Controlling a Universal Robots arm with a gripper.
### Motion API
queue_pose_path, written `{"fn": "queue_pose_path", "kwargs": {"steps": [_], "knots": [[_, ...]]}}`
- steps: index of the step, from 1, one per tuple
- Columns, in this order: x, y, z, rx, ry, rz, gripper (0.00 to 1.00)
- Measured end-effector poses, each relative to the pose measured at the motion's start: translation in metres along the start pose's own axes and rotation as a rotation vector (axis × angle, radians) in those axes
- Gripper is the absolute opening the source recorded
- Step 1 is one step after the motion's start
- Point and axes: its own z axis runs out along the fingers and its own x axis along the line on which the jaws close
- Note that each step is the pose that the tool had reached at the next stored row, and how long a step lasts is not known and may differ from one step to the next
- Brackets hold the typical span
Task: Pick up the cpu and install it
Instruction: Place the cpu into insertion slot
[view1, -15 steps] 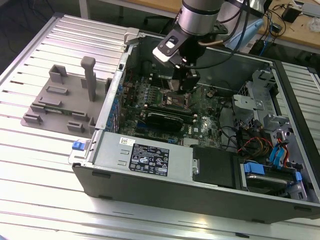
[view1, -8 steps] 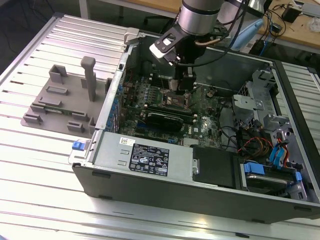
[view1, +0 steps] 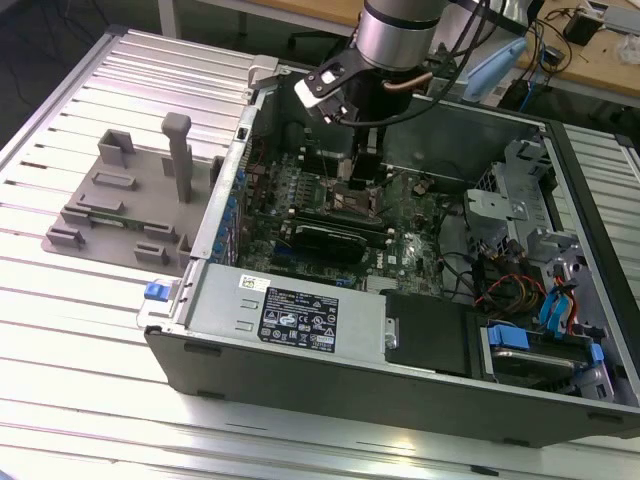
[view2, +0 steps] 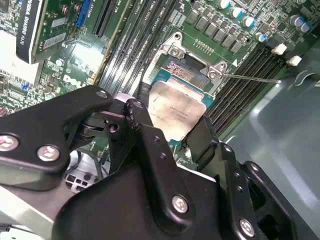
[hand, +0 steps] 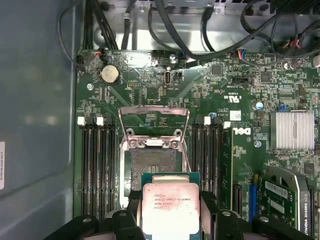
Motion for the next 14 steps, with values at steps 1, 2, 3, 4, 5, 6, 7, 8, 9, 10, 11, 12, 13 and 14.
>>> {"fn": "queue_pose_path", "kwargs": {"steps": [1, 2, 3, 4, 5, 6, 7, 8, 9, 10, 11, 12, 13, 14], "knots": [[0.0, 0.0, 0.0008, -0.0093, 0.0002, -0.005, 0.55], [0.0, -0.0001, 0.0012, -0.0132, 0.0007, -0.011, 0.55], [0.0001, -0.0002, 0.0024, -0.0178, 0.0013, -0.019, 0.55], [0.0, -0.0009, 0.0035, -0.0187, 0.0012, -0.021, 0.55], [0.0001, -0.0024, 0.0054, -0.0188, 0.0009, -0.021, 0.55], [0.0003, -0.003, 0.0074, -0.0187, 0.0007, -0.021, 0.55], [0.0004, -0.0031, 0.0093, -0.0188, 0.0008, -0.021, 0.55], [0.0005, -0.0032, 0.0106, -0.0188, 0.0008, -0.021, 0.55], [0.0005, -0.0034, 0.0128, -0.0188, 0.0008, -0.021, 0.55], [0.0007, -0.0035, 0.0145, -0.0187, 0.0008, -0.021, 0.55], [0.0007, -0.0036, 0.0162, -0.0187, 0.0008, -0.022, 0.55], [0.0007, -0.0036, 0.0174, -0.0187, 0.0009, -0.023, 0.55], [0.0008, -0.0037, 0.0191, -0.0188, 0.001, -0.025, 0.55], [0.0008, -0.0038, 0.0207, -0.0189, 0.0012, -0.027, 0.55]]}}
